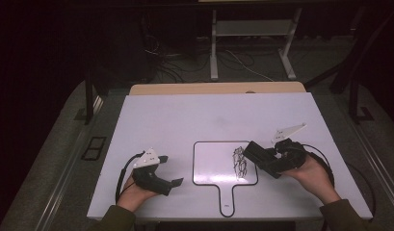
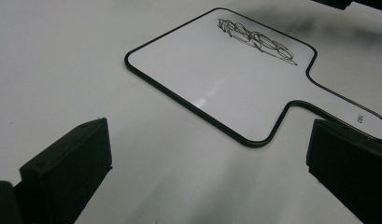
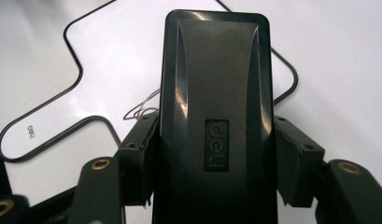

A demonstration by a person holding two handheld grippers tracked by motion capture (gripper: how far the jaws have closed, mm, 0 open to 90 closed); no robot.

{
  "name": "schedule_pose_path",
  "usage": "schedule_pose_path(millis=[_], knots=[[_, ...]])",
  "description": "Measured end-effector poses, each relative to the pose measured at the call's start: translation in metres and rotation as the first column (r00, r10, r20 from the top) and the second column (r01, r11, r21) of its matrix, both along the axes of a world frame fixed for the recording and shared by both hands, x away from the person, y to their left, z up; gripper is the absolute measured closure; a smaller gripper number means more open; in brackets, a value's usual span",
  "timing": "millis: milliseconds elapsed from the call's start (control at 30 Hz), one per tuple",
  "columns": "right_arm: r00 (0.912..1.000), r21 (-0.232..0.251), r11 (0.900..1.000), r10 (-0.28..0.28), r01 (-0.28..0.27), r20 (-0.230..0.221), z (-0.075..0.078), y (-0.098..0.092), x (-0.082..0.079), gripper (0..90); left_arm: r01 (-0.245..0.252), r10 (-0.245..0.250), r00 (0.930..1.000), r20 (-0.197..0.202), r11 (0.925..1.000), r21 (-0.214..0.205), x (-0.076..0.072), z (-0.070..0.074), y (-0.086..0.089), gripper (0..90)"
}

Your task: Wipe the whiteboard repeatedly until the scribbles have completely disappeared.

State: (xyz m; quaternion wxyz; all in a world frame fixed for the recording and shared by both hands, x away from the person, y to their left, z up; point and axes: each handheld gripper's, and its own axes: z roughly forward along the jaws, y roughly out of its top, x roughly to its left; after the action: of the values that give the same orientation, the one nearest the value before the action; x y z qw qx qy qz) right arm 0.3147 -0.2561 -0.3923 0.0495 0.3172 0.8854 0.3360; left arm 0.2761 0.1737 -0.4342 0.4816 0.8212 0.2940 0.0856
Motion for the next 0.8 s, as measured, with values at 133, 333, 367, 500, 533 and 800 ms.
schedule_pose_path(millis=[133, 333, 367, 500, 533, 800], knots=[[1.0000, -0.002, 1.0000, -0.001, 0.001, -0.001, 0.000, 0.002, 0.005, 38.3, -0.003, 0.003, 1.0000, 0.001, 1.0000, -0.002, -0.001, 0.000, 0.000, 0.0], [1.0000, 0.003, 1.0000, 0.001, -0.001, -0.001, 0.003, 0.007, 0.010, 38.3, 0.002, -0.002, 1.0000, 0.006, 0.9999, 0.012, -0.001, 0.000, -0.003, 0.0], [1.0000, 0.004, 1.0000, 0.001, -0.001, -0.002, 0.004, 0.008, 0.011, 38.4, 0.003, -0.003, 1.0000, 0.009, 0.9999, 0.014, -0.001, 0.000, -0.003, 0.0], [1.0000, -0.002, 1.0000, 0.001, -0.001, 0.002, 0.004, 0.014, 0.017, 38.3, 0.000, 0.000, 1.0000, 0.008, 1.0000, 0.010, -0.001, 0.000, -0.002, 0.0], [1.0000, -0.005, 1.0000, 0.003, -0.003, 0.002, 0.004, 0.015, 0.018, 38.3, 0.000, 0.000, 1.0000, 0.007, 1.0000, 0.009, -0.001, 0.000, -0.002, 0.0], [1.0000, 0.000, 1.0000, -0.003, 0.003, 0.004, 0.004, 0.022, 0.031, 38.3, 0.006, -0.006, 1.0000, 0.004, 1.0000, 0.005, -0.001, 0.000, -0.004, 0.0]])
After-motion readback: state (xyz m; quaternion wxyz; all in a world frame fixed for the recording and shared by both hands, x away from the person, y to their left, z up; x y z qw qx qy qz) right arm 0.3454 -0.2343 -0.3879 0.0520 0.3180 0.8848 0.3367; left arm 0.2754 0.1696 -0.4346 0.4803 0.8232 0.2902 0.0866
